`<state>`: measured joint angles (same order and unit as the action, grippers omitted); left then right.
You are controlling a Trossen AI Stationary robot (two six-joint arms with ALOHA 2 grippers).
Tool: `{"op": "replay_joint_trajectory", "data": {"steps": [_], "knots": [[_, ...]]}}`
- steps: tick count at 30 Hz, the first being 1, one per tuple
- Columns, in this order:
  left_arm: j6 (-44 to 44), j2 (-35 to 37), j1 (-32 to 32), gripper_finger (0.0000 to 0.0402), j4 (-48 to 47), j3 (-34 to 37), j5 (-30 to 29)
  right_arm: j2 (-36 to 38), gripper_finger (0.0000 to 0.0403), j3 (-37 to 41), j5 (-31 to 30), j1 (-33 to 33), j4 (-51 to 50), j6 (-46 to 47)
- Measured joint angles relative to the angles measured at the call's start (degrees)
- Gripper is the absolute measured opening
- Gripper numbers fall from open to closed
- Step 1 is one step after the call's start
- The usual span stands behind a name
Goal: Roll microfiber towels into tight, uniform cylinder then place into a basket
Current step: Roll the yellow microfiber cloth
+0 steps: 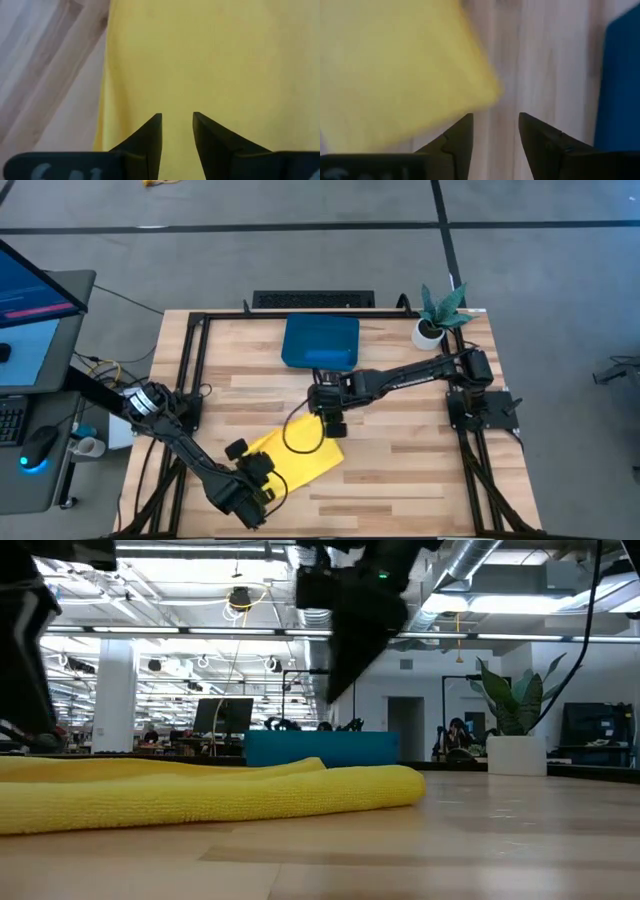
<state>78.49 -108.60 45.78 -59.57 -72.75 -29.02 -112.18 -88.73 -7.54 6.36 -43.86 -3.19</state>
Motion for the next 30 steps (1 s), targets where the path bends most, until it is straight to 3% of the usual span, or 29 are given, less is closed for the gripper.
{"op": "replay_joint_trajectory", "data": {"steps": [2,11,20,30], "knots": [[0.1,0.0,-0.5,0.0096,1.7,0.0,-0.4,0.7,0.0172,0.3,0.1,0.6,-4.1,-0.9],[0.0,0.0,-1.4,0.0078,3.2,0.7,-2.2,0.7,0.0135,7.4,1.7,6.1,0.0,-1.9],[-1.3,0.4,-2.7,0.0046,3.6,6.8,5.3,0.7,0.0095,7.7,1.7,11.4,10.0,0.2],[-5.2,12.8,-2.9,0.0003,11.3,18.1,4.2,0.7,0.0075,7.7,3.5,8.3,16.5,4.4]]}}
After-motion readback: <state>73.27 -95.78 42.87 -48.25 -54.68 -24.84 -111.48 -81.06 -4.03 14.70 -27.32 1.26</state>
